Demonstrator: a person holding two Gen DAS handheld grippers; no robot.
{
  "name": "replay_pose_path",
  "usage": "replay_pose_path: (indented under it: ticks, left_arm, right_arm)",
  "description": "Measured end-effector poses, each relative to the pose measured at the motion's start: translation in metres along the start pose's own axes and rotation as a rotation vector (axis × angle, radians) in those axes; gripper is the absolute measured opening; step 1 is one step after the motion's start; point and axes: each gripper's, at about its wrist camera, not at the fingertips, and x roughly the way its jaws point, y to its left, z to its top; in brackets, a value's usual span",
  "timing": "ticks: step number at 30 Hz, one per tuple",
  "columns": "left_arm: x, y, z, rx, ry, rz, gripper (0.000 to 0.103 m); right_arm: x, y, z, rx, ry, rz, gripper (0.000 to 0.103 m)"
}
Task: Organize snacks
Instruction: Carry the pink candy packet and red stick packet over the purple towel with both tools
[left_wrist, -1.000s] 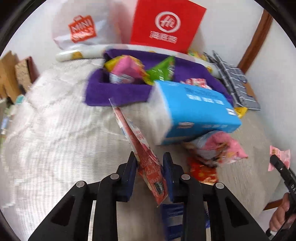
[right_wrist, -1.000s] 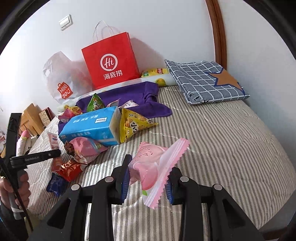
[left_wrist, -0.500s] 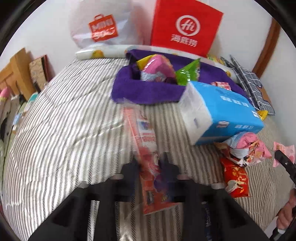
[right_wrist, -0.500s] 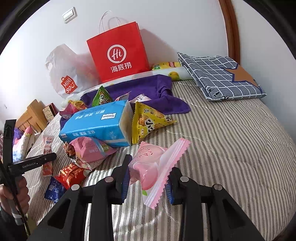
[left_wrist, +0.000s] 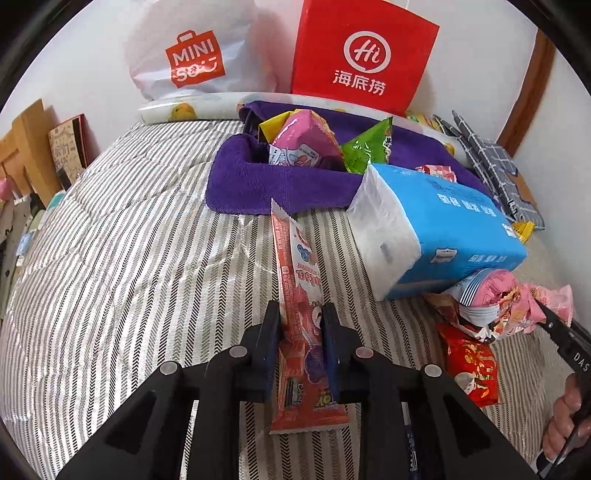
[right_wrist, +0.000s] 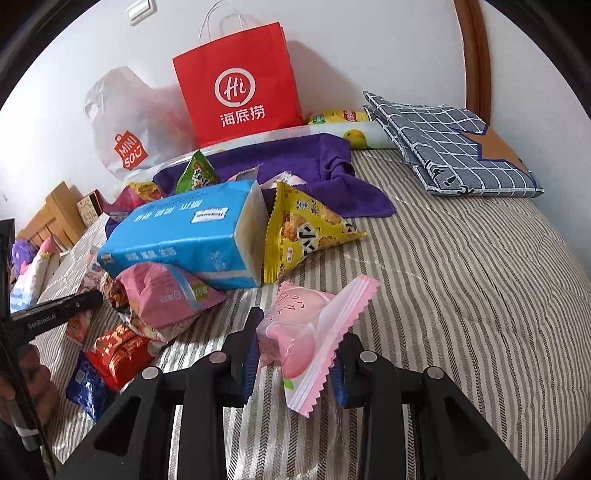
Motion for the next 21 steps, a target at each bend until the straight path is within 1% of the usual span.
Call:
replay_pose_path:
  ticks: [5,7,10,13,18,21]
  left_arm:
    - [0.0014,0.0006,0.0010,-0.009,-0.001,0.000,0.023]
    - [0.0016,0.0018,0.0012,-0.014,-0.001,-0.005,0.023]
    - [0.0028,0.0008,0.0019,-0.009,-0.001,-0.001,0.023]
    - [0.0034,-0.0001,0.0020,-0.006,-0.001,-0.002,0.024]
    - [0.0034,0.0016,0.0021,-0.017,-0.003,-0.015,0.024]
    - [0.0031,0.0016,0.0020,-0.017,-0.004,-0.012,0.022]
  right_arm:
    - [0.0040,-0.0026,-0.0001,0.008,0.027,0.010,0.030]
    - [0.0074,-0.0015,0.0006,-0.003,0.058,0.002,0.030]
    - [0.0072,-0.0010,0.0008,-0.011,0.056,0.002,0.030]
    - [0.0111,-0.0041,0.0021,0.002,0.084,0.007,0.030]
    - [0.0078,-0.0081,0.0019,0.023,0.073,0.034,0.030]
    - [0.0059,-0.0078,0.0022,0.025,0.058,0.020,0.030]
